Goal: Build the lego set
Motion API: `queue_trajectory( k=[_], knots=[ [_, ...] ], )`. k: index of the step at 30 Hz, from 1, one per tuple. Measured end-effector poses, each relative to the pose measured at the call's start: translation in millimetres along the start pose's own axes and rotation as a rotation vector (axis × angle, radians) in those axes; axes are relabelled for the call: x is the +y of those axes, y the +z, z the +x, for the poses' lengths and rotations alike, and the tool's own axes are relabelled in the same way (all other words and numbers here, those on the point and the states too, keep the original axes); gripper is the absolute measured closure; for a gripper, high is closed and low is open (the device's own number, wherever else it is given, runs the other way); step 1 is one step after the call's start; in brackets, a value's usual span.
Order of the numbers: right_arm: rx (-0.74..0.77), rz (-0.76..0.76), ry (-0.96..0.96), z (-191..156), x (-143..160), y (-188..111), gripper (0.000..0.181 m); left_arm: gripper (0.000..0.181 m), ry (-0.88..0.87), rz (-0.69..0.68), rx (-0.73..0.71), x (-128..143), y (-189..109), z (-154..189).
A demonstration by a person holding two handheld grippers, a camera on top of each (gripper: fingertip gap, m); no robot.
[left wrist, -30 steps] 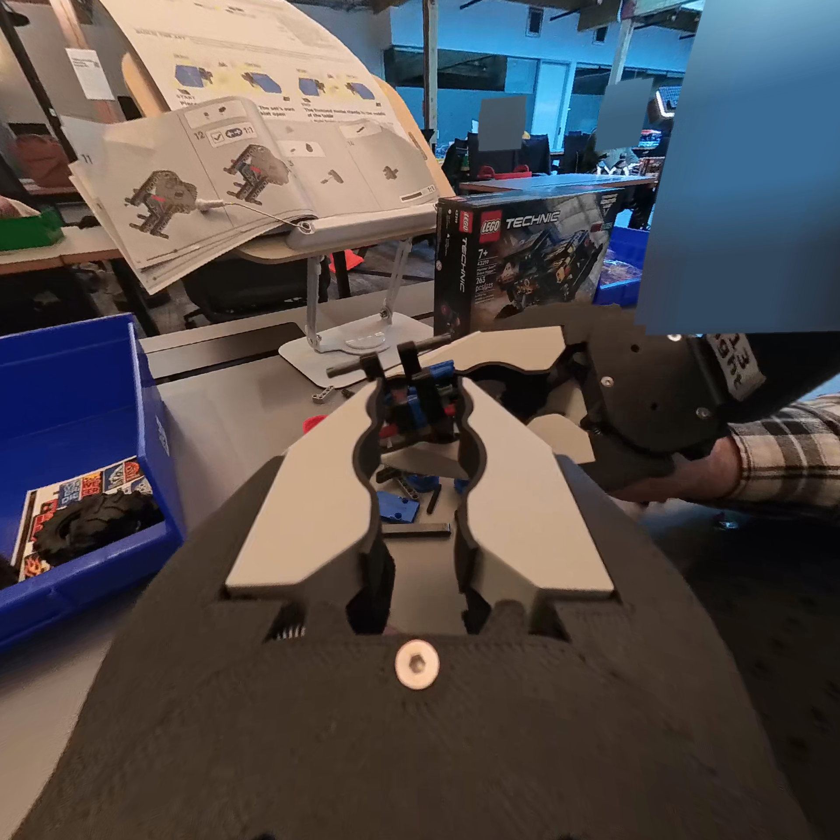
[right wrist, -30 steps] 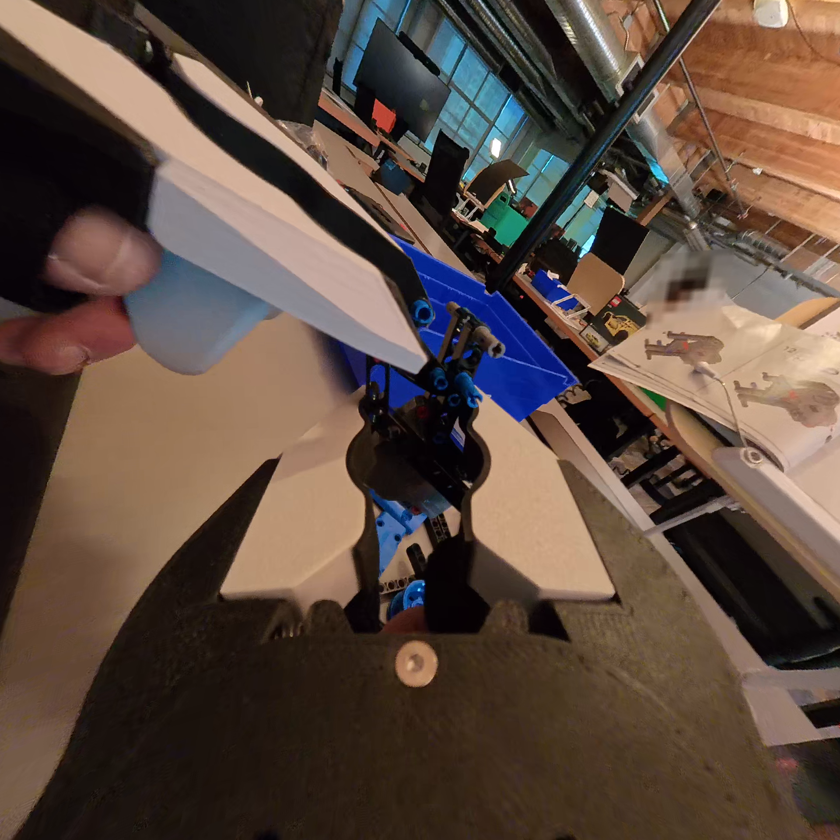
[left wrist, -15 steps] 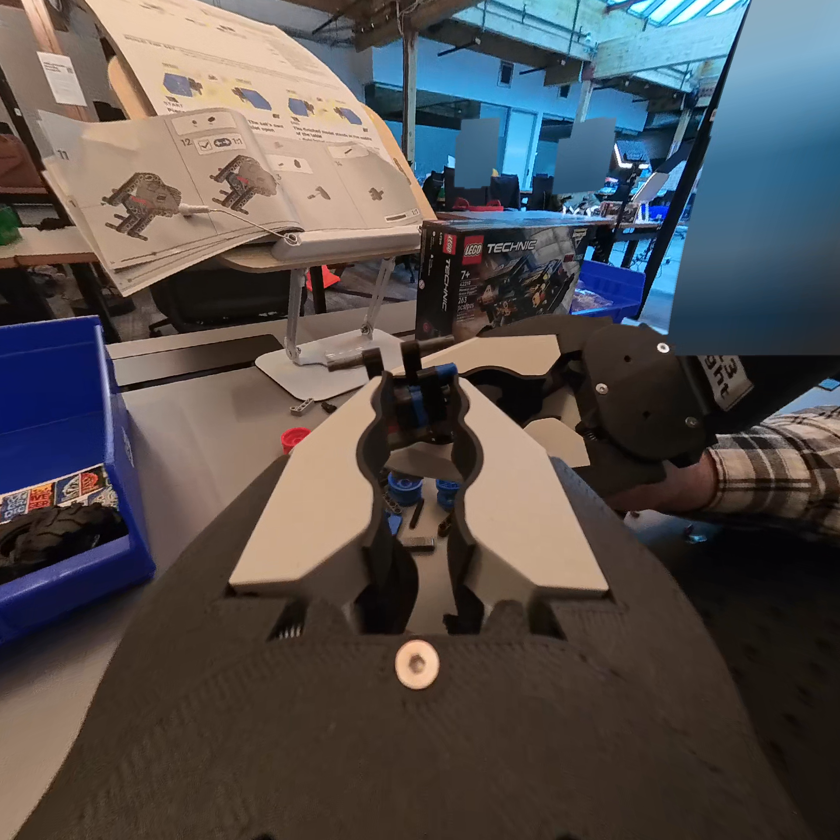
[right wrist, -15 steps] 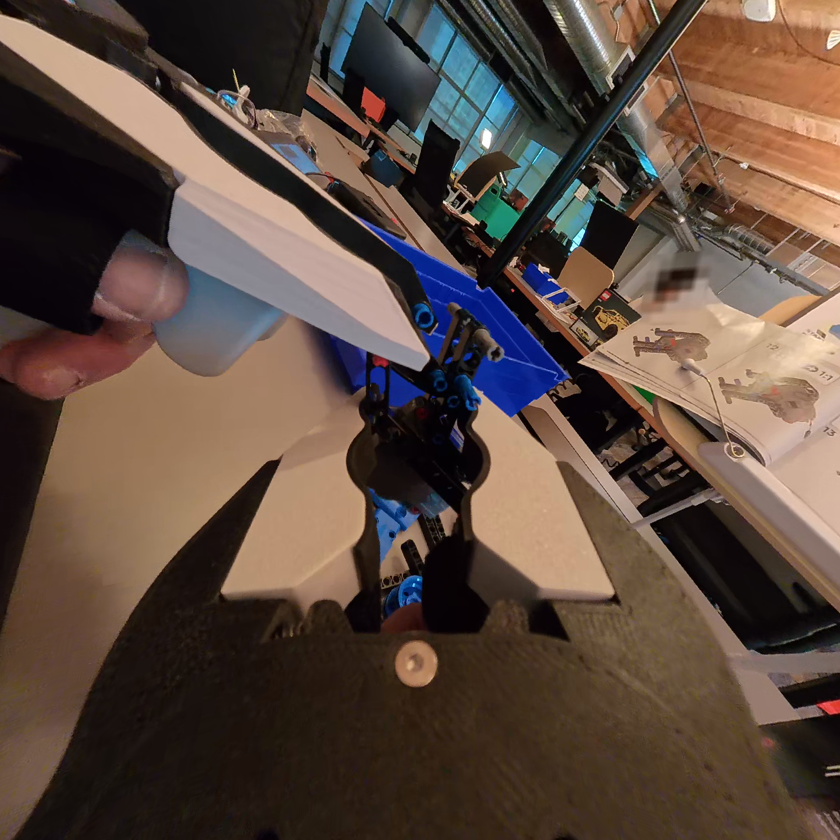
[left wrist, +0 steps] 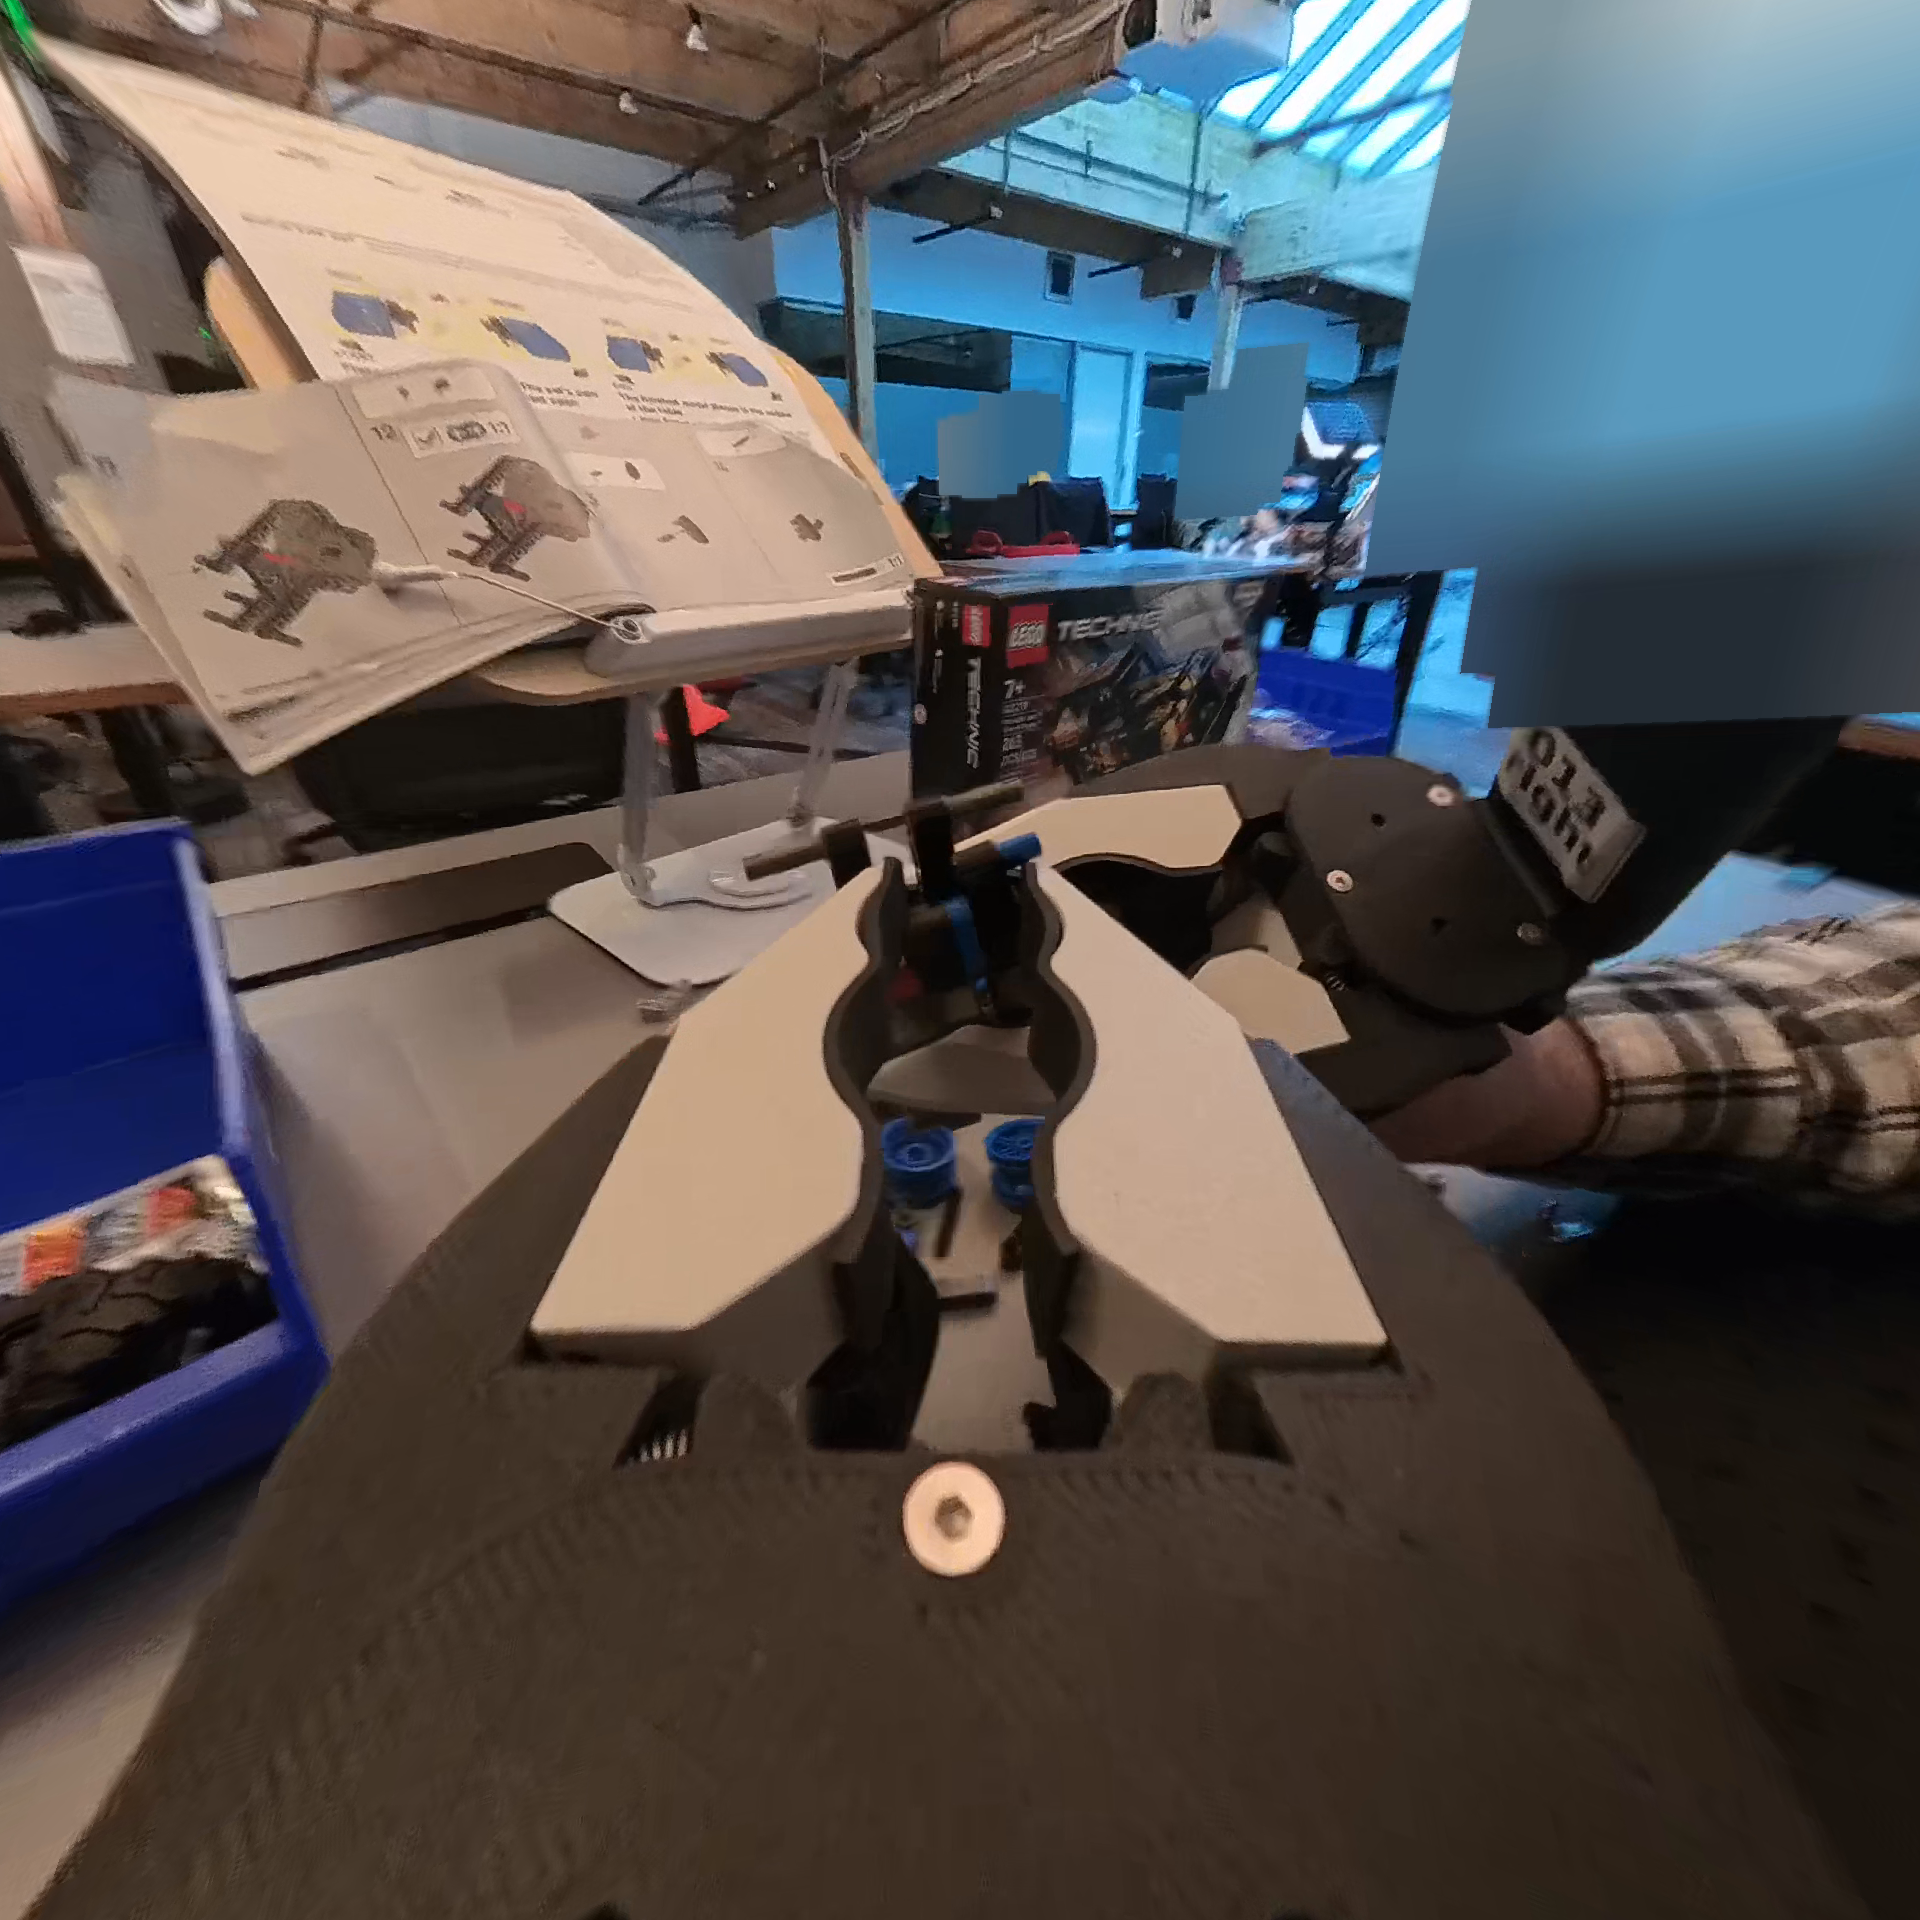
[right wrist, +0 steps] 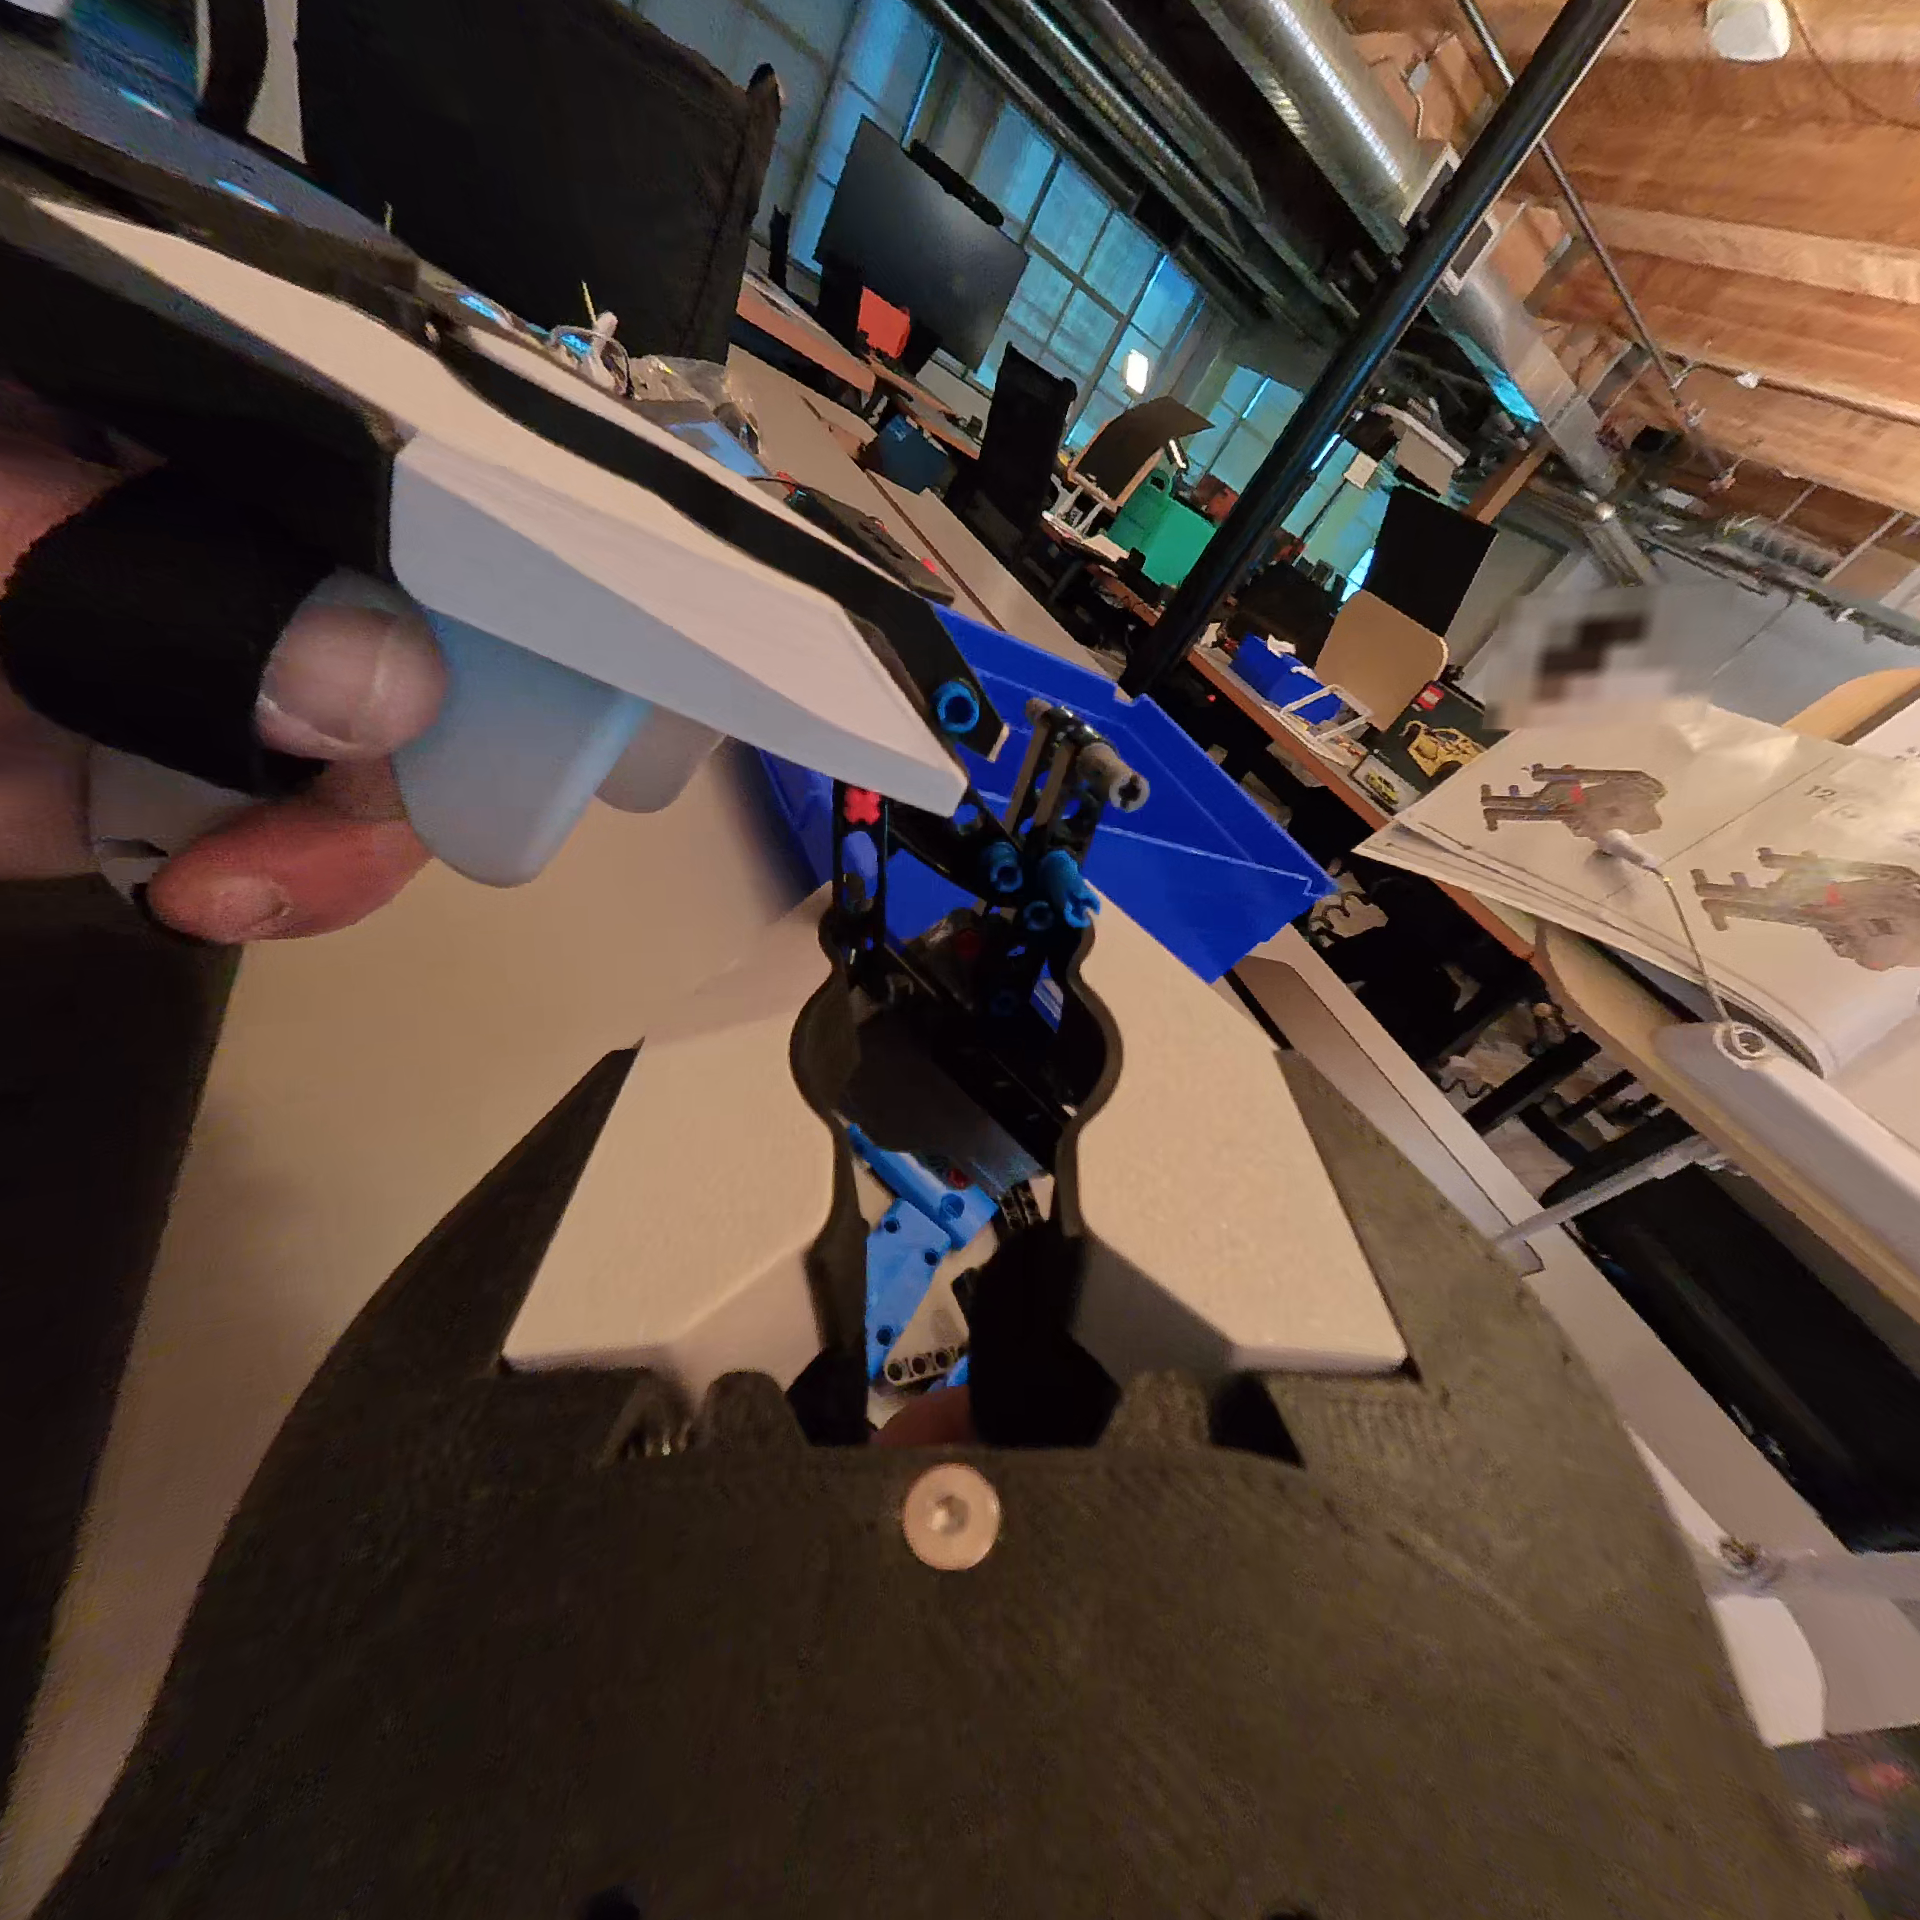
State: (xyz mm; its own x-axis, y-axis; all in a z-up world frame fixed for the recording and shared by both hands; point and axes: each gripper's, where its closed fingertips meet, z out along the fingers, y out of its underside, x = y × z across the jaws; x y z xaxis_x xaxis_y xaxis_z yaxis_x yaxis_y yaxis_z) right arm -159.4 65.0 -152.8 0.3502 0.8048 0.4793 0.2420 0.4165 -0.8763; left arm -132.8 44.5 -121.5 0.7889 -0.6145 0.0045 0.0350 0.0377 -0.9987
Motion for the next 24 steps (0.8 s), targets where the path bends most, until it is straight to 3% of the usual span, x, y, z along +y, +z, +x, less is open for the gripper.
queue_trajectory(
  k=[2, 6, 12, 16, 24],
  knots=[
    [-0.004, -0.005, 0.011, 0, 3, 1, 0.148, 0.155, 0.088, -0.039, -0.006, 1, -2, 7],
    [0.02, -0.006, 0.02, 10, 4, -1, 0.149, 0.135, 0.074, -0.051, -0.017, 0, -9, 11],
    [0.008, -0.002, 0.013, 9, 3, -3, 0.149, 0.135, 0.109, -0.053, -0.078, 1, -7, 6],
    [-0.119, 0.024, 0.168, 2, 3, -3, 0.149, 0.137, 0.158, -0.009, -0.091, -10, -15, 2],
    [-0.484, 0.002, 0.374, -30, 2, -11, 0.148, 0.135, 0.233, -0.085, -0.041, -5, -28, -9]
  ],
)
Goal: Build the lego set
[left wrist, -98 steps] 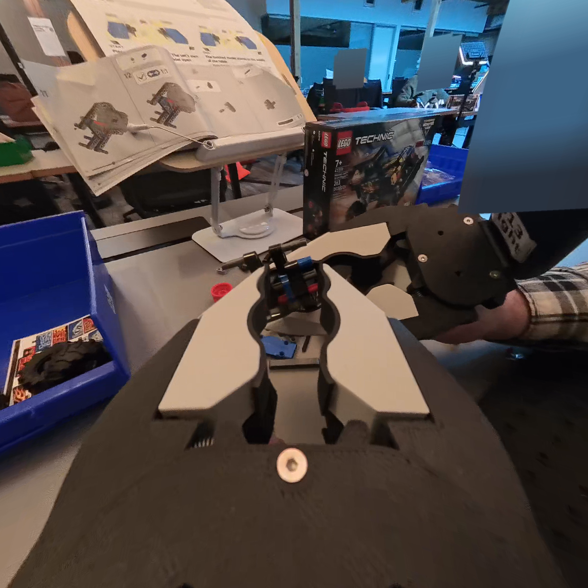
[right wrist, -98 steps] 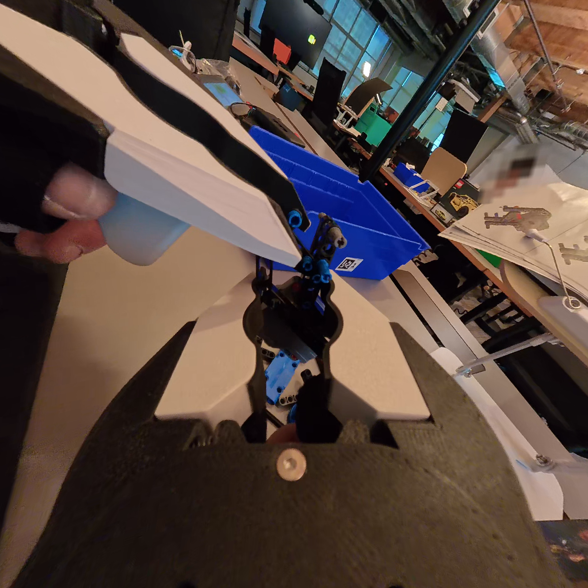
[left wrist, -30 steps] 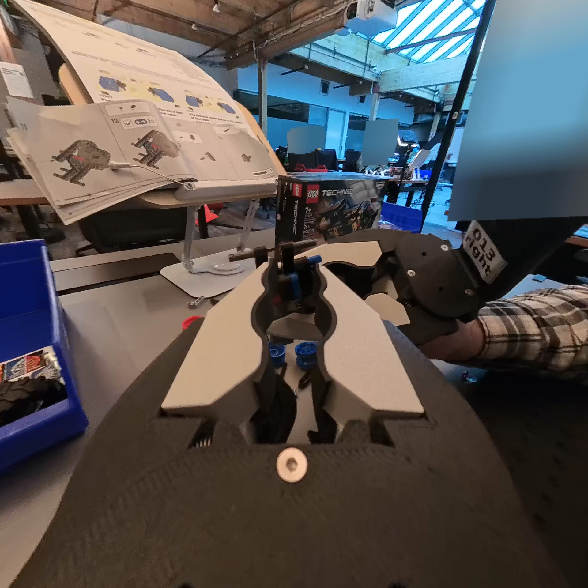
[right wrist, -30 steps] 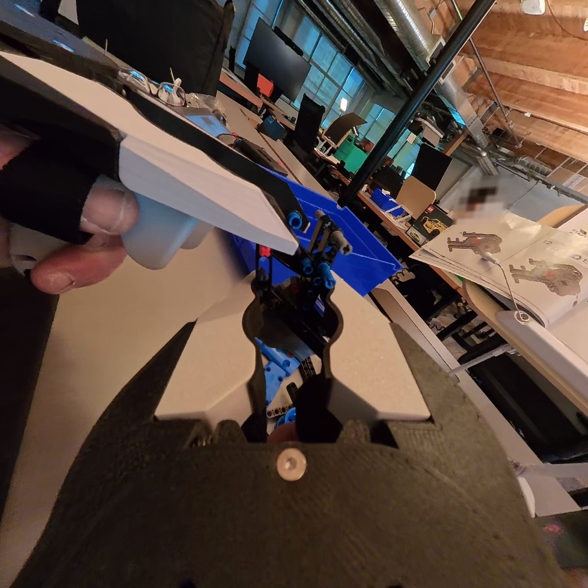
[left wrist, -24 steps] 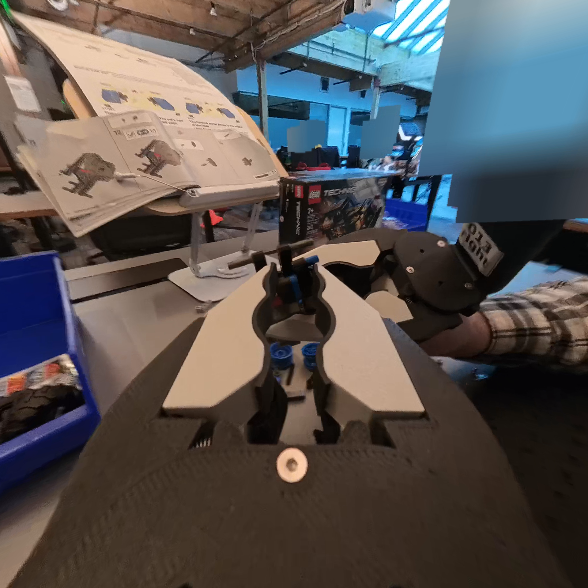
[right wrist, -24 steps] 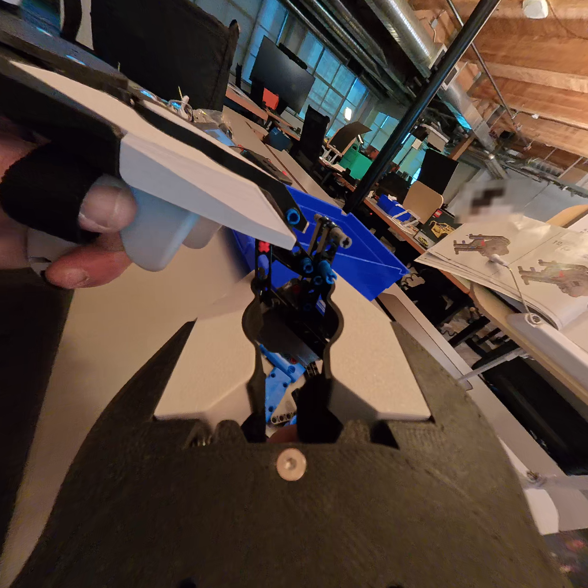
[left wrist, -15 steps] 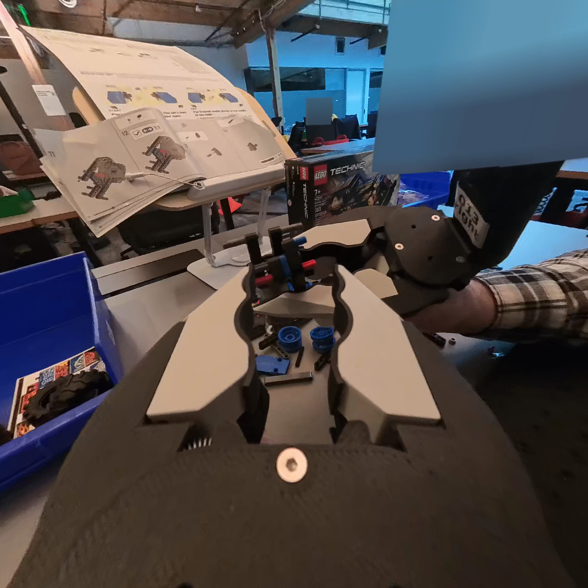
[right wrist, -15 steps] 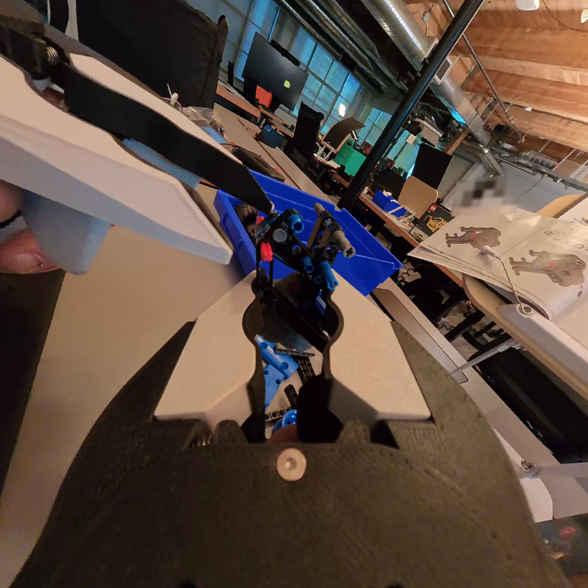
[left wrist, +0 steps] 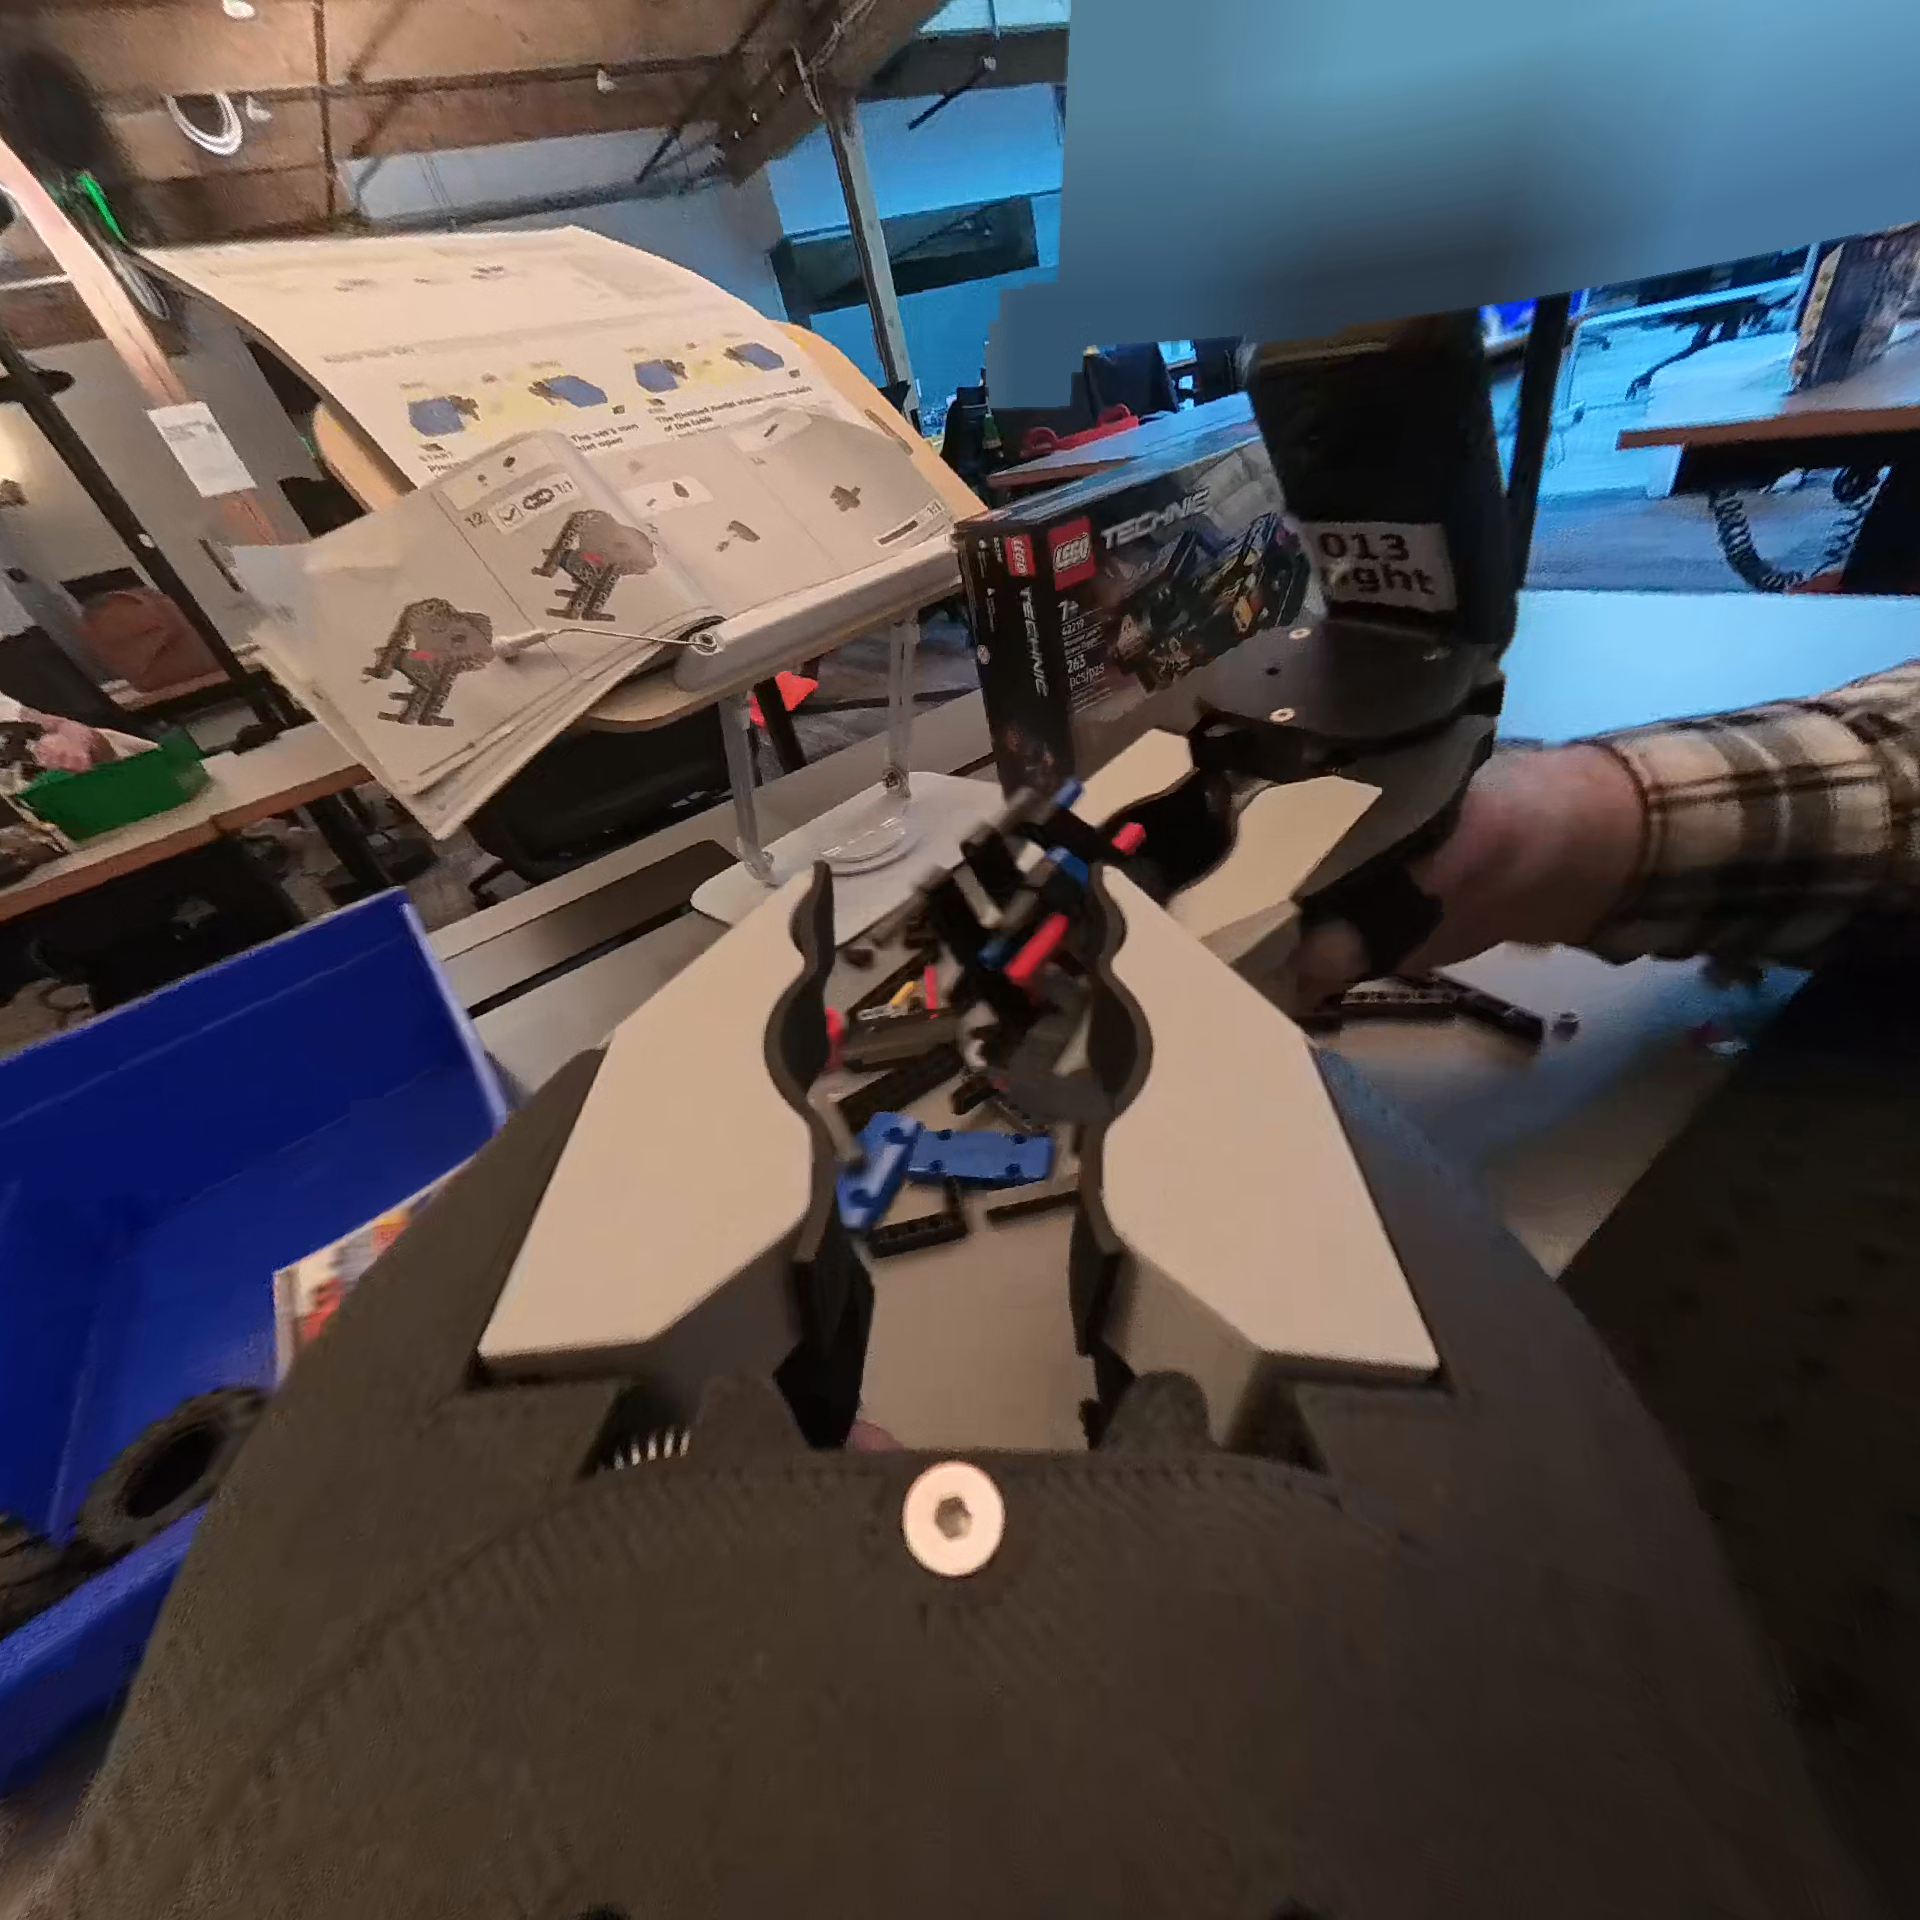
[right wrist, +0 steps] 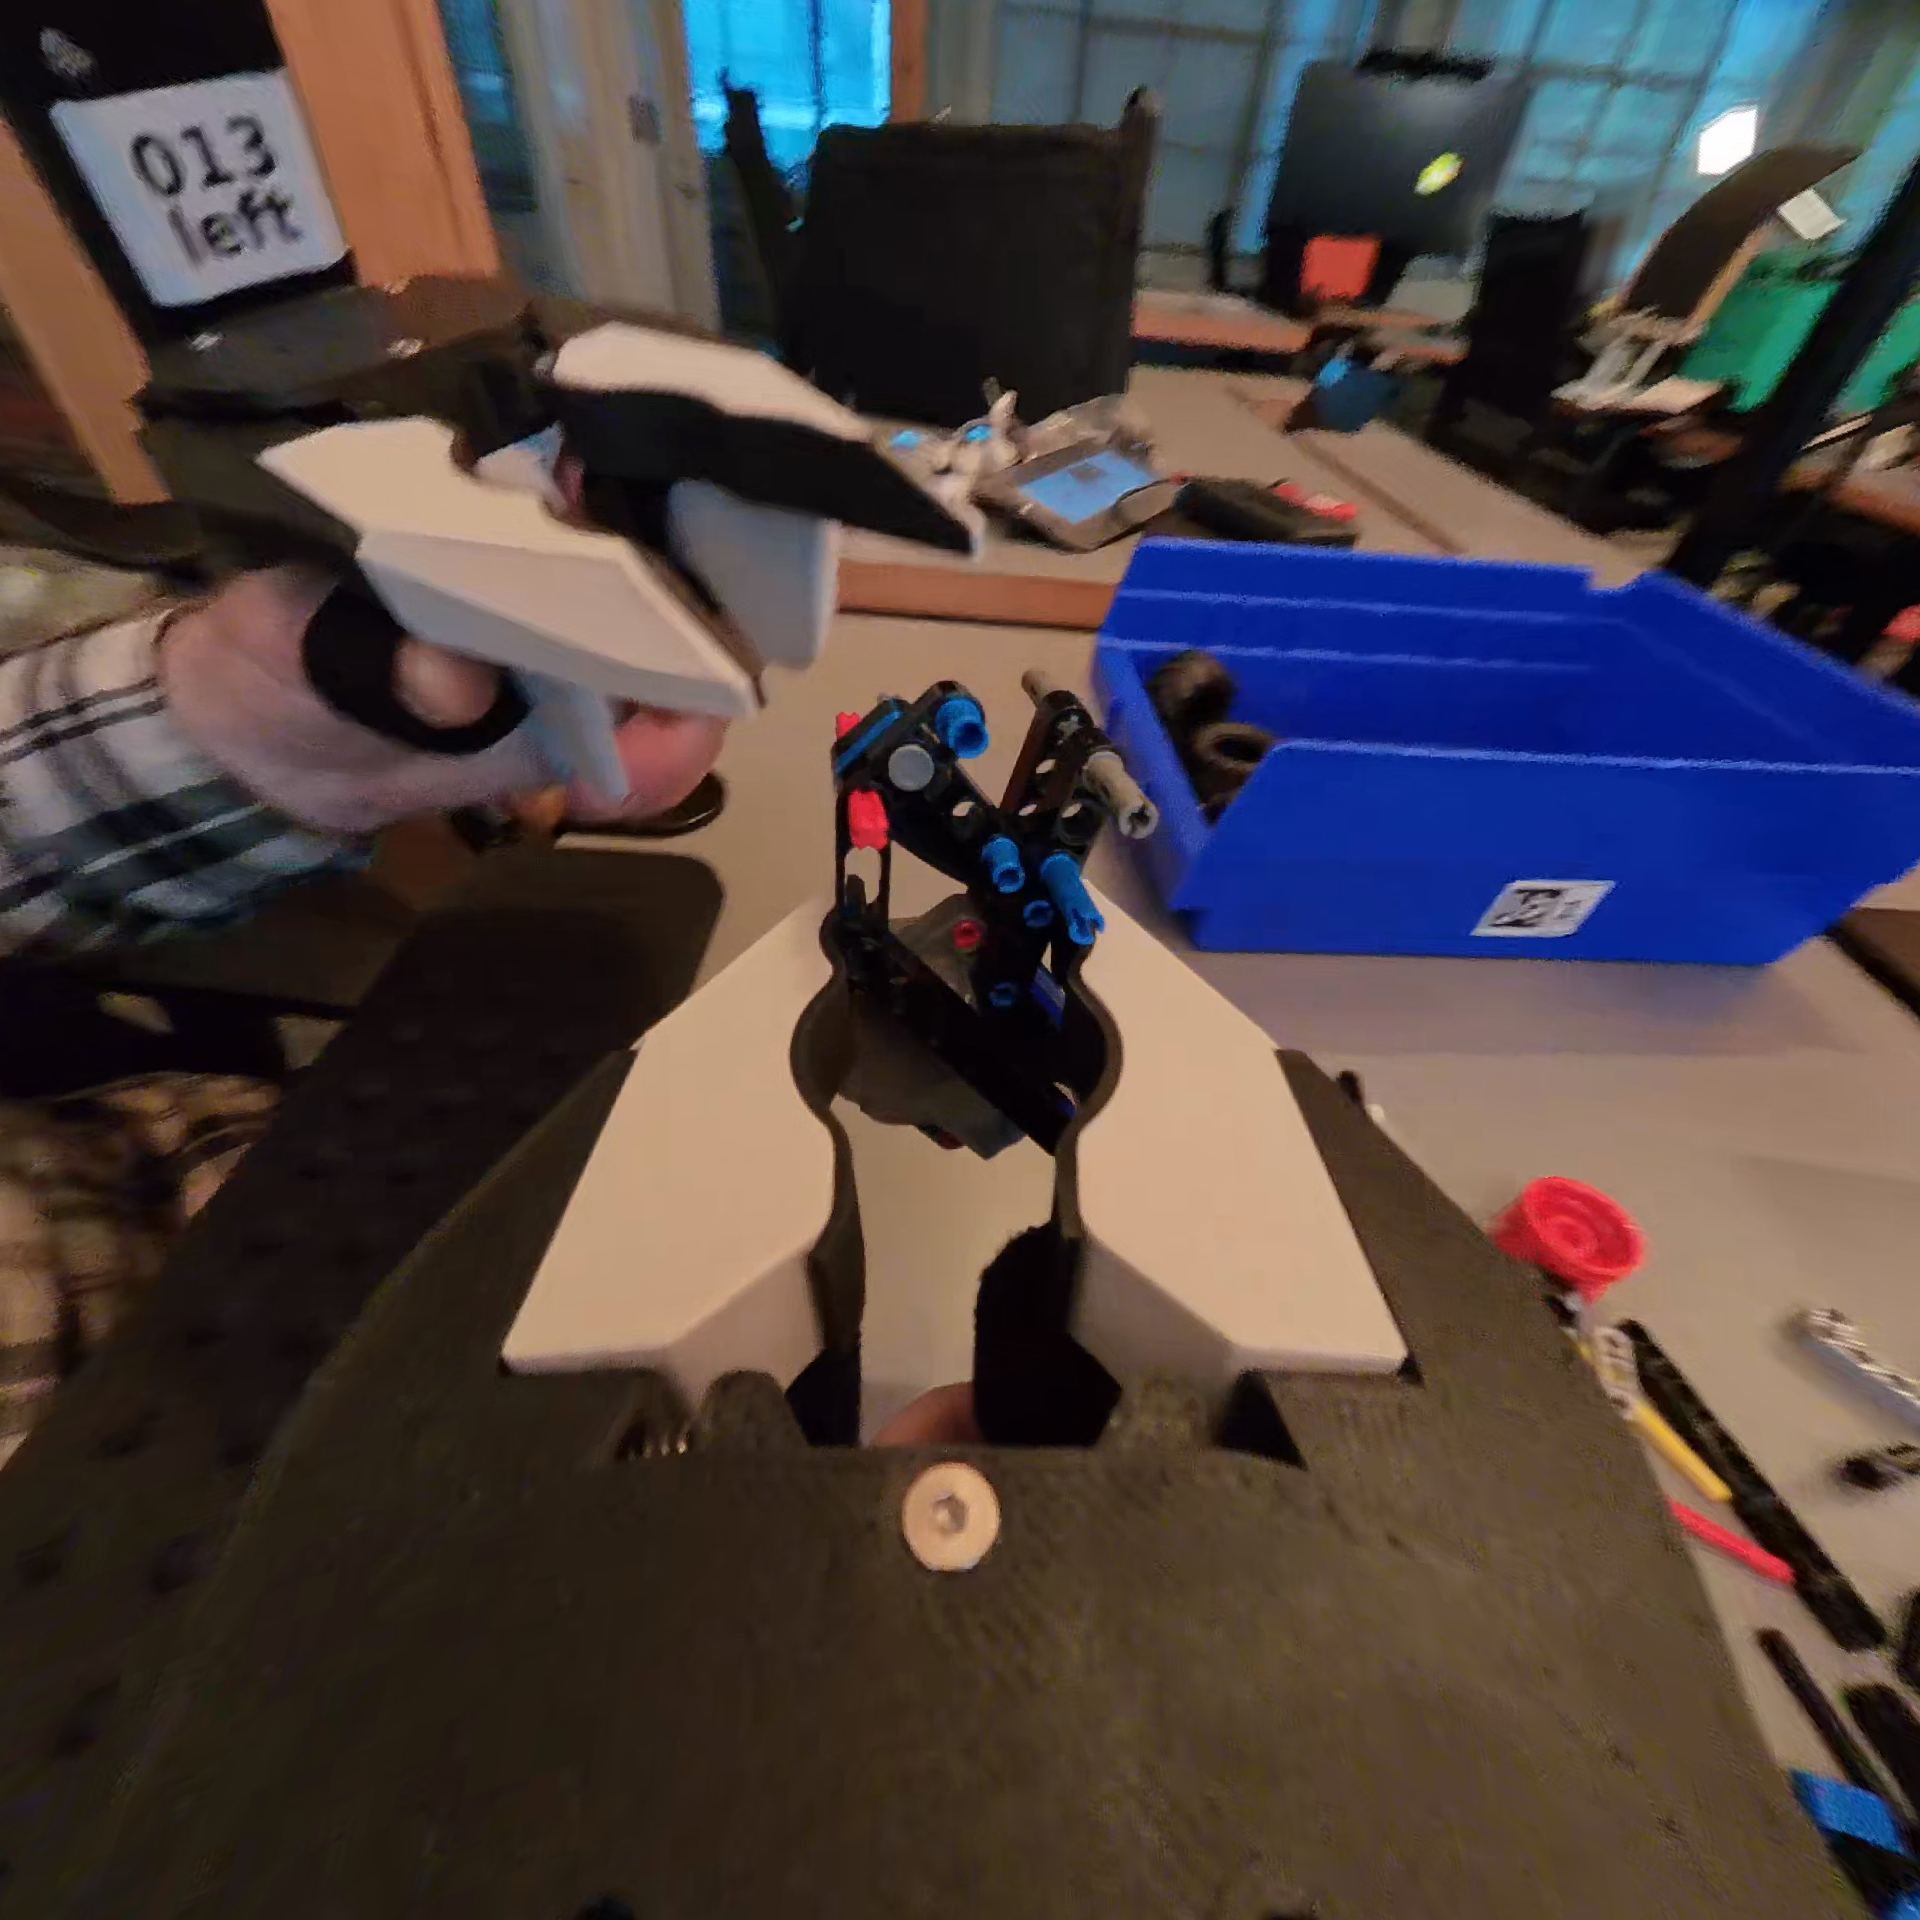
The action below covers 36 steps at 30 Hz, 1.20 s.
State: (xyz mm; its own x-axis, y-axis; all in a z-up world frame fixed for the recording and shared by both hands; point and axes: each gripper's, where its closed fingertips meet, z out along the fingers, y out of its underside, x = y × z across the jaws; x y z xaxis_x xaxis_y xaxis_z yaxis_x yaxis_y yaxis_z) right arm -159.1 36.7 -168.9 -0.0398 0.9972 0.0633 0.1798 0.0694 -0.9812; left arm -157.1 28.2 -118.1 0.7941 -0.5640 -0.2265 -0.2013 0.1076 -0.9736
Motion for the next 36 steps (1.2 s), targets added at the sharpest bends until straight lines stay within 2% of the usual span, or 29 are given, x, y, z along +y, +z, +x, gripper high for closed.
queue_trajectory(
  k=[2, 3, 5, 7, 10, 12, 16, 20, 22, 25, 28, 30, 32, 34, 36],
  knots=[
    [-0.063, -0.037, 0.026, -5, 5, 0, 0.148, 0.139, 0.014, -0.012, 0.011, -3, -5, -10],
    [-0.099, -0.05, 0.032, -8, 6, -1, 0.148, 0.14, -0.014, -0.031, 0.071, -3, -6, -9],
    [-0.176, -0.108, 0.011, -17, 10, -2, 0.148, 0.132, -0.037, -0.088, 0.136, 3, -4, -8],
    [-0.249, -0.185, -0.009, -28, 17, -2, 0.148, 0.128, -0.022, -0.135, 0.223, 10, 0, 5],
    [-0.282, -0.28, -0.049, -32, 24, 0, 0.147, 0.113, -0.046, -0.239, 0.379, 30, 4, 35],
    [-0.323, -0.343, -0.046, -36, 28, 1, 0.148, 0.123, -0.028, -0.284, 0.388, 45, 8, 40],
    [-0.355, -0.454, -0.062, -33, 37, 1, 0.147, 0.139, -0.125, -0.26, 0.349, 50, 9, 33],
    [-0.314, -0.437, -0.066, -24, 28, 8, 0.145, 0.139, -0.249, -0.193, 0.317, 47, 8, 21],
    [-0.281, -0.416, -0.043, -18, 23, 12, 0.137, 0.139, -0.281, -0.168, 0.286, 46, 7, 13],
    [-0.208, -0.38, -0.047, -8, 19, 14, 0.134, 0.14, -0.342, -0.145, 0.231, 49, 7, 1],
    [-0.064, -0.367, -0.161, 5, 16, 14, 0.126, 0.141, -0.474, -0.094, 0.199, 47, 8, -12],
    [0.04, -0.334, -0.282, 10, 8, 14, 0.128, 0.14, -0.585, -0.042, 0.169, 46, 10, -17],
    [0.115, -0.307, -0.408, 10, 1, 14, 0.141, 0.14, -0.69, 0.015, 0.155, 44, 10, -23],
    [0.136, -0.316, -0.462, 7, 1, 14, 0.146, 0.141, -0.792, 0.033, 0.173, 46, 10, -23],
    [0.11, -0.325, -0.455, 1, 3, 14, 0.138, 0.141, -0.86, 0.048, 0.193, 47, 10, -20]
  ],
)
